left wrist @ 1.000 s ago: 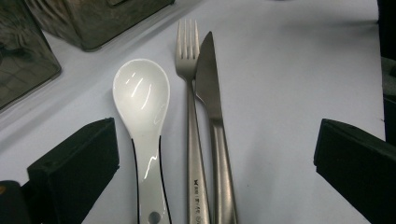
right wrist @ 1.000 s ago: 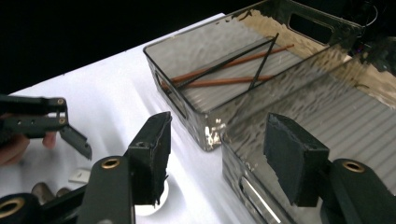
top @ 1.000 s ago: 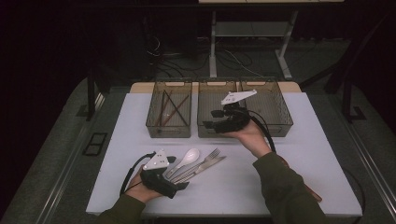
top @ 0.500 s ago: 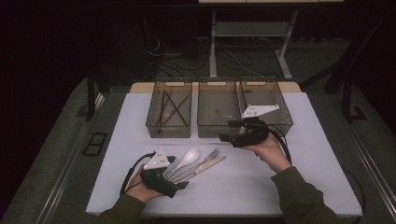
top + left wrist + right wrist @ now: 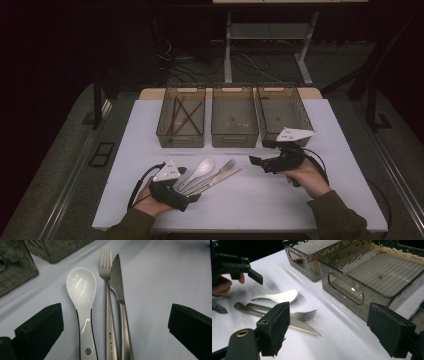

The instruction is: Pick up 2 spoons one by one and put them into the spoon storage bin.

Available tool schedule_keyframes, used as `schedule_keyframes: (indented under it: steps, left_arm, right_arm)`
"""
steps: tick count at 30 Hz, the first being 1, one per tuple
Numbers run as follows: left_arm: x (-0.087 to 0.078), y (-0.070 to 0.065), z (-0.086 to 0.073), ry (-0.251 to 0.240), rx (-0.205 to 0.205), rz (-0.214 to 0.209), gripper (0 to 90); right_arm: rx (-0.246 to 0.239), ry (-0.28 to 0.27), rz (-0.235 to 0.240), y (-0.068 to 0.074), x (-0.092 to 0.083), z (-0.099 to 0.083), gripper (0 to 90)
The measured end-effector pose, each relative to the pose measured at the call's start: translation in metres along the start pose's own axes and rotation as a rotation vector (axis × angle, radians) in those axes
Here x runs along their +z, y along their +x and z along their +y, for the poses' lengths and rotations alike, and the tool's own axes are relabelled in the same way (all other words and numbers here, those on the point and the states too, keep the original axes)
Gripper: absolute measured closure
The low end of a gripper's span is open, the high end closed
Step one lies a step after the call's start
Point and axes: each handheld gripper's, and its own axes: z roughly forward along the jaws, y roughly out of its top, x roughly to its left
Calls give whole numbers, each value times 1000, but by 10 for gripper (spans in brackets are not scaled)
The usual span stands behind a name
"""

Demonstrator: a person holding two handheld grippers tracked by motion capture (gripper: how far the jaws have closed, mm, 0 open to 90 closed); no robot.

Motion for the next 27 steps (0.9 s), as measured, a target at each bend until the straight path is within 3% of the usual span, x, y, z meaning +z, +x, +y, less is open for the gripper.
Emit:
schedule_keyframes:
  steps: [11, 17, 23, 27]
  left_arm:
    - [-2, 1, -1, -8, -11, 1, 0]
    - [-3, 1, -2, -12, -12, 0, 0]
    - [-3, 6, -2, -2, 12, 10, 0]
    - [-4, 7, -2, -20, 10, 10, 0]
  right_arm:
    - [20, 10, -47, -12, -32, -27, 189]
    - [38, 41, -70, -21, -49, -39, 189]
    - [72, 64, -89, -31, -59, -49, 189]
    - [73, 97, -115, -38, -66, -56, 189]
